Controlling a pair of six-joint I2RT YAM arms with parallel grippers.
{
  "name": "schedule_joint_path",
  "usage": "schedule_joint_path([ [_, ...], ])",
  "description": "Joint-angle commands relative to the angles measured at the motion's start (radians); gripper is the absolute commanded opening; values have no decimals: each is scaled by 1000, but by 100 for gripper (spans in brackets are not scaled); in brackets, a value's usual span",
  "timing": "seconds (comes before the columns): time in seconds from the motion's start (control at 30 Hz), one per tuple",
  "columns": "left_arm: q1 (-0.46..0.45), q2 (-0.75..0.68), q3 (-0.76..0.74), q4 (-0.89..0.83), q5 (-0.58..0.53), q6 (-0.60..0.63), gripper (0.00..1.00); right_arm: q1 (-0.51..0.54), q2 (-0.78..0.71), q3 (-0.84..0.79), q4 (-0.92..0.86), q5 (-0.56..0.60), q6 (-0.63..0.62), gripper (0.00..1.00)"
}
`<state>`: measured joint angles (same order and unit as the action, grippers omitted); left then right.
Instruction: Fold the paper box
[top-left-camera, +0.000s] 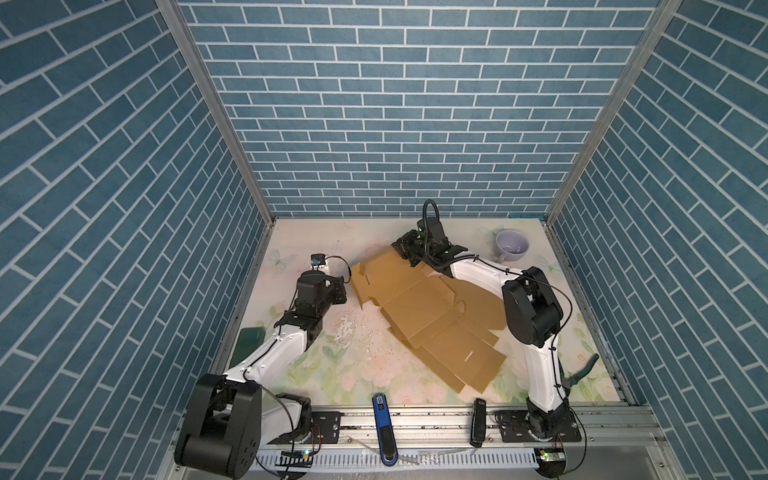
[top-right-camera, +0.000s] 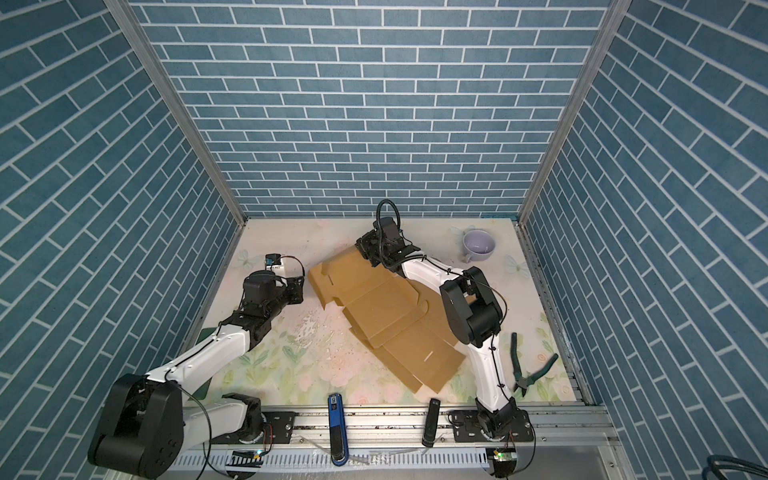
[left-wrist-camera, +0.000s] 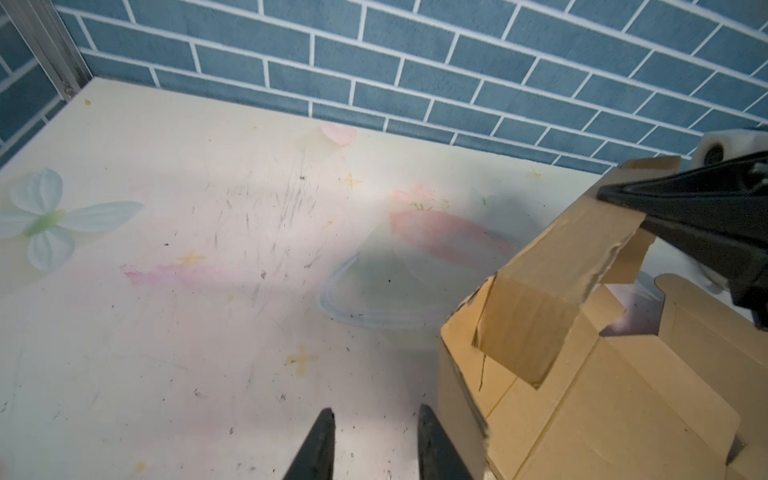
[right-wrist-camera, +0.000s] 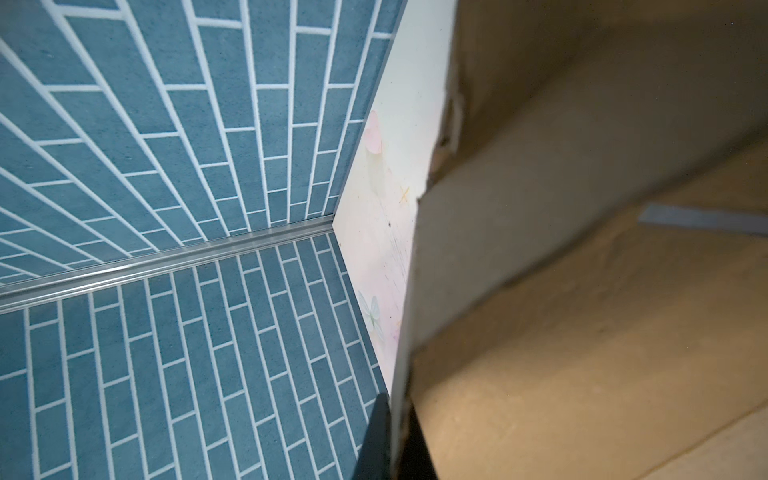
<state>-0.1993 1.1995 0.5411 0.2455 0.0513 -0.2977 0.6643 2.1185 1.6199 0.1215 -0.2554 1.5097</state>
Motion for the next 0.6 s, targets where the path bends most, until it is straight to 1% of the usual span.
schedule_joint_path([
  [0.0,17,1,-17,3,34,-18,35,-5,-44,-24,66,-21,-25,0],
  [0.3,80,21,-24,29,77,-16,34,-5,-29,24,49,-15,-22,0],
  [0.4,104,50,-28,74,125,-12,34,-5,-20,31,59,-29,-22,0],
  [0.57,107,150,-5,135,230,19,33,-5,-20,22,74,-41,-21,0],
])
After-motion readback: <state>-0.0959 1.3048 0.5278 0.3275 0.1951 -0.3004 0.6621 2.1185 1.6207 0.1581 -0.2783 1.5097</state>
